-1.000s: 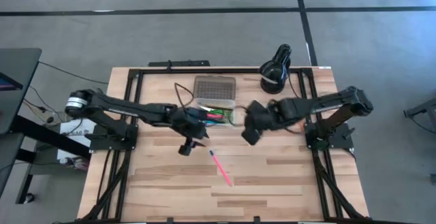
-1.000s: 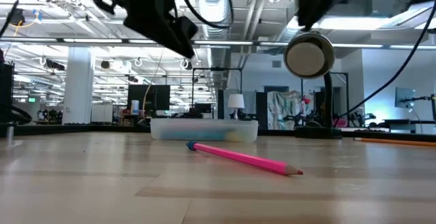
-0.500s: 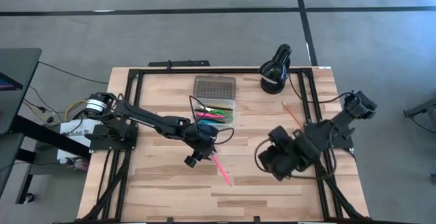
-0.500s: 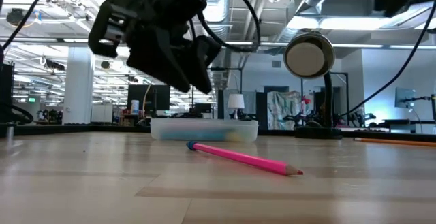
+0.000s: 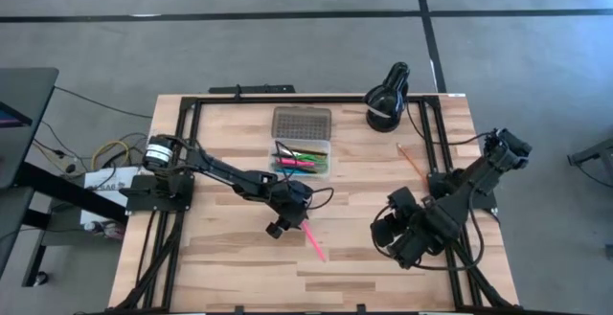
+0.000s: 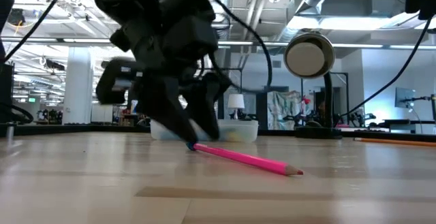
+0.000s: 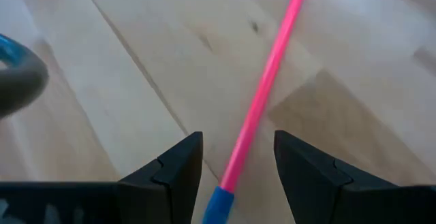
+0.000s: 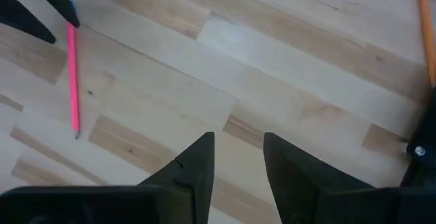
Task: Pick & place school supplies into a supply box
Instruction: Put the pink pencil into the supply box
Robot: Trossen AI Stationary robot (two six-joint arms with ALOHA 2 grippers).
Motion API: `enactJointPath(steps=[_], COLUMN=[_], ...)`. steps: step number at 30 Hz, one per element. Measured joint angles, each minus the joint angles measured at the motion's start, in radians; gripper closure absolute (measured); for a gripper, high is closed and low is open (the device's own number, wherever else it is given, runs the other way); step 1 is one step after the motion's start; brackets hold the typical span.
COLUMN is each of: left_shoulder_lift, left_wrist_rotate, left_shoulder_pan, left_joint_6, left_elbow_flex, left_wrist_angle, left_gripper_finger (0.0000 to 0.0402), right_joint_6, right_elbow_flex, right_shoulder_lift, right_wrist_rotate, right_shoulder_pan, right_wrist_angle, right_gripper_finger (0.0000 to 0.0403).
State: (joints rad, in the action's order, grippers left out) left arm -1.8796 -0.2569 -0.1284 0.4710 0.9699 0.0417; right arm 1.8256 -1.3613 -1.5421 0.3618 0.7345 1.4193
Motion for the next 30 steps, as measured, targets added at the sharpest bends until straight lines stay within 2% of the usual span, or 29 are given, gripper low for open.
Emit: enactJointPath(steps=[9,17,23,30], left_shoulder_lift=[-0.063,-0.064,-0.065,-0.061], left_wrist_rotate=[-0.01,0.015,0.033,0.063], left_shoulder_pan=[0.002,0.003,-0.001,-0.021], left_joint_6=[-0.012,-0.032,-0.125,-0.219], left_elbow_flex=[0.063,0.09,0.09,0.09], left_wrist_angle=[-0.096,-0.217,-0.274,-0.322], left_gripper_finger=[0.0235,0.0306,0.0357,0.0385], right_joint_6=[0.0,-0.001,-0.002,-0.004], right_elbow_flex=[0.0,0.0,0.0,0.0], right_shoulder_lift=[0.0,0.0,0.0,0.0], right_wrist_rotate=[0.001,0.003,0.003,0.003], right_shoulder_pan=[-0.002,-0.002,-0.002,-0.002], right_wrist_angle=[-0.006,0.018,0.024,0.028], right_gripper_finger=[0.0285,0.0285,0.0285,0.0285])
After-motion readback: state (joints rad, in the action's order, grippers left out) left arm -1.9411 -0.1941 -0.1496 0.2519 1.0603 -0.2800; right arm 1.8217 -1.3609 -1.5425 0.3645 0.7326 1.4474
